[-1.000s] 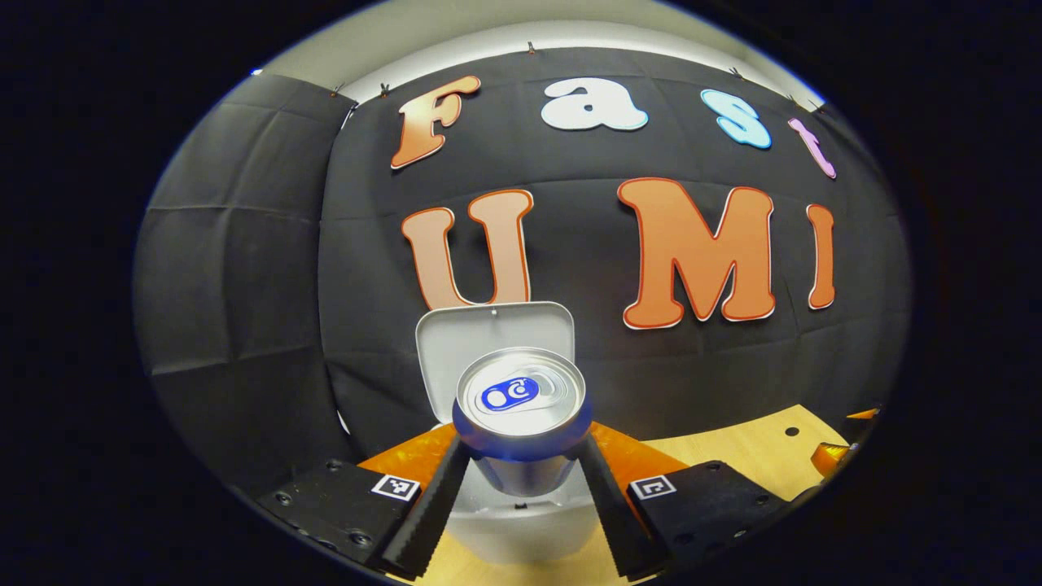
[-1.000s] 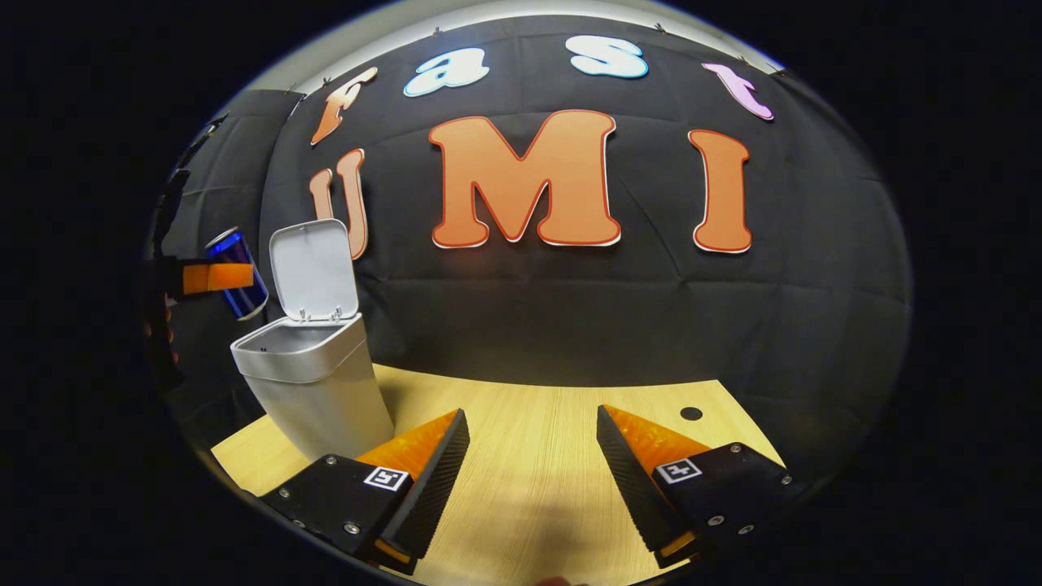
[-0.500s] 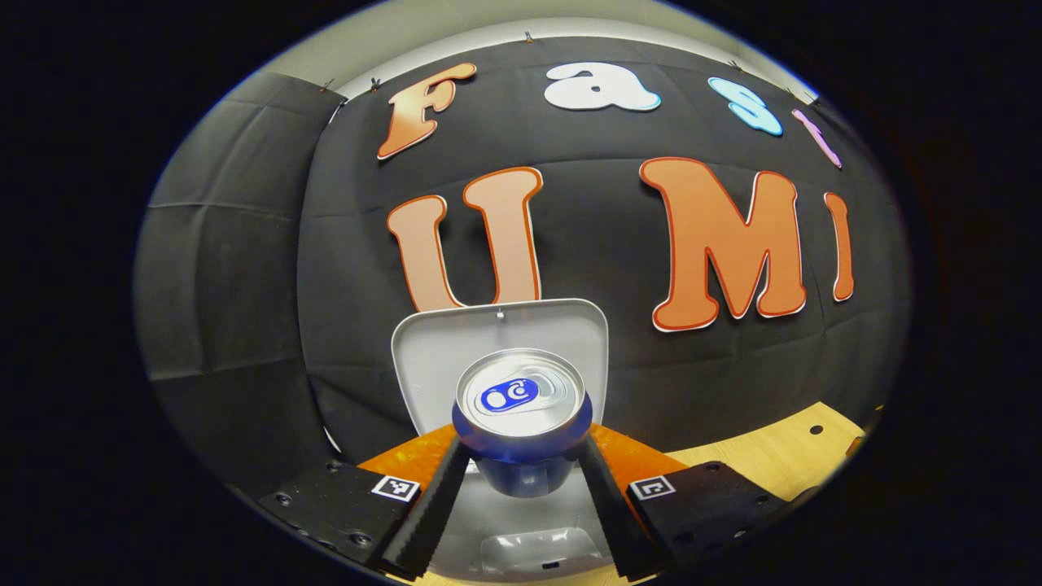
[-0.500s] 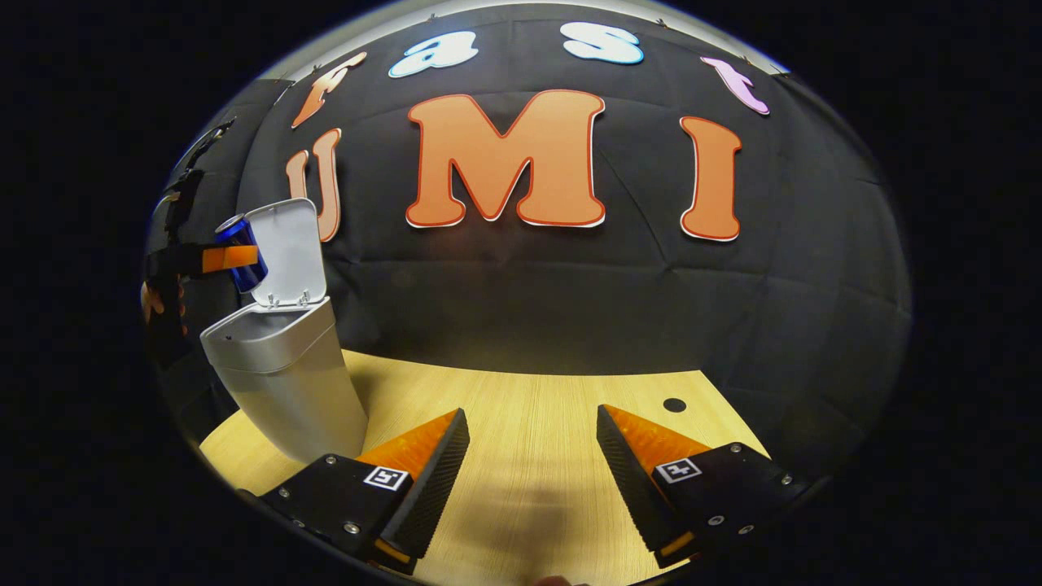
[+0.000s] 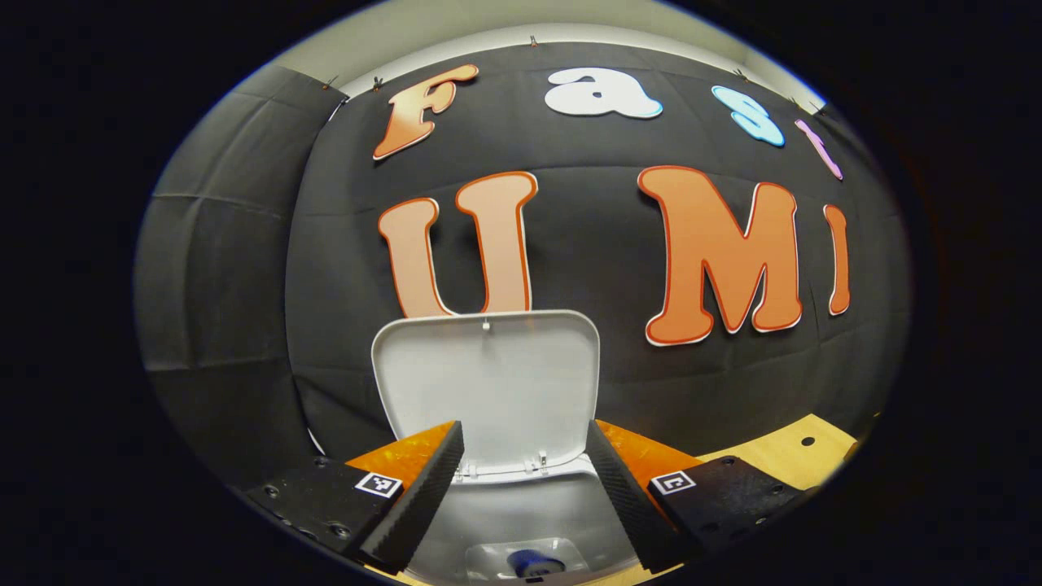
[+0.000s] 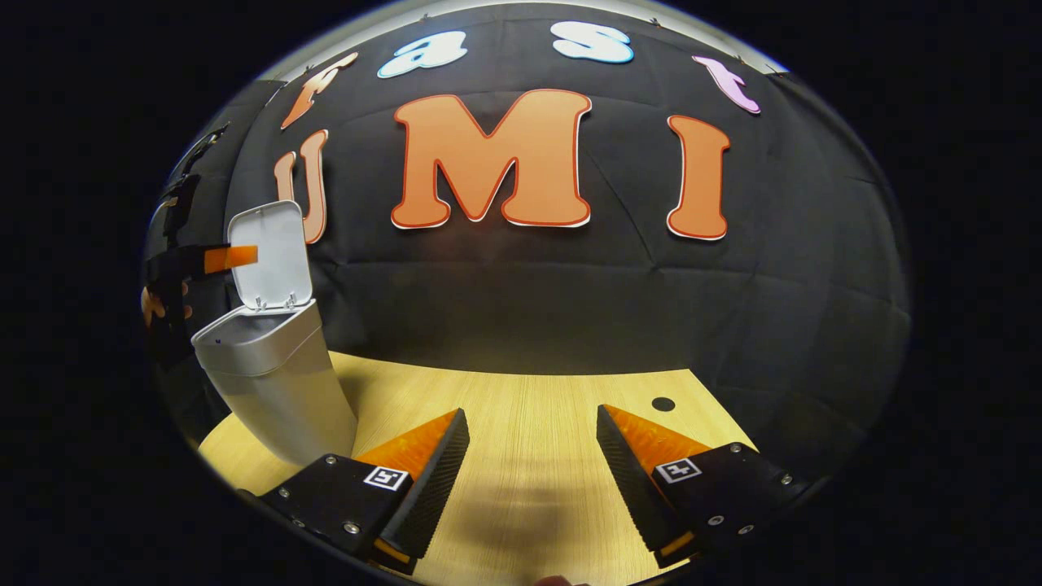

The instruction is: Press the lid of the desktop garbage bin to open it, pick up the crumpled paper on the desktop and throw it into the bin, then pick up the pop can on the desktop and drop it into the bin, and finally close the garbage bin lid.

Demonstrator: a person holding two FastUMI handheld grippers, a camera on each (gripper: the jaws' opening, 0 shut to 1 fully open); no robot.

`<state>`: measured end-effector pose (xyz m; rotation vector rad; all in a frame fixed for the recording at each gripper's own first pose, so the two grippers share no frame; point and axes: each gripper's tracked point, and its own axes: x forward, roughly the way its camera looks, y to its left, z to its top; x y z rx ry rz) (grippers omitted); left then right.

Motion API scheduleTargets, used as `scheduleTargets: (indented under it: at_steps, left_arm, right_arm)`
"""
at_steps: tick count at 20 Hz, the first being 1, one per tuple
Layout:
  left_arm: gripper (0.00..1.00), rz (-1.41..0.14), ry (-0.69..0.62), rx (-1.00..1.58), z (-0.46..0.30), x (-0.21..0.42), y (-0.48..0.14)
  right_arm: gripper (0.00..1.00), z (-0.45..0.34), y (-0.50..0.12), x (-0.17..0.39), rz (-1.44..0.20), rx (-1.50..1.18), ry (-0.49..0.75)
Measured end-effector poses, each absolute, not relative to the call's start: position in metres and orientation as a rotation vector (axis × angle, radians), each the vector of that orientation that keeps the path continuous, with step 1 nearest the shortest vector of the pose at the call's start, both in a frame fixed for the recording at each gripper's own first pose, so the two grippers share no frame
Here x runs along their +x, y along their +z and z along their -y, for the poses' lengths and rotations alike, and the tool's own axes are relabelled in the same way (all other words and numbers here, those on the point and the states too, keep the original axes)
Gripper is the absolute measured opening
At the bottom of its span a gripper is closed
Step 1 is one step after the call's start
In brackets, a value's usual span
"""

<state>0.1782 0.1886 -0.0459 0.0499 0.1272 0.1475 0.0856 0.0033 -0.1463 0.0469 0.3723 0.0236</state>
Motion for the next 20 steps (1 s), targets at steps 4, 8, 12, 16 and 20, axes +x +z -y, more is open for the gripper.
scheduleTargets:
  at_steps: [4,8,12,16,20]
  left_arm:
    - [0.95,-0.095,0.173,0.014,-0.201,0.188,-0.005]
    - [0.94,-0.057,0.173,0.038,-0.211,0.206,0.043]
    - [0.94,-0.043,0.184,0.001,-0.225,0.232,0.086]
    - [0.94,-0.055,0.169,-0.018,-0.237,0.263,0.126]
    - [0.95,-0.154,0.141,0.012,-0.237,0.288,0.114]
  right_arm:
    - [0.94,-0.004,-0.139,0.082,-0.357,0.048,0.033]
    - [0.94,-0.002,-0.137,0.079,-0.352,0.048,0.041]
    - [0.94,0.001,-0.133,0.077,-0.343,0.057,0.041]
    - [0.94,0.005,-0.133,0.075,-0.338,0.056,0.032]
    - [0.94,0.008,-0.132,0.072,-0.334,0.056,0.023]
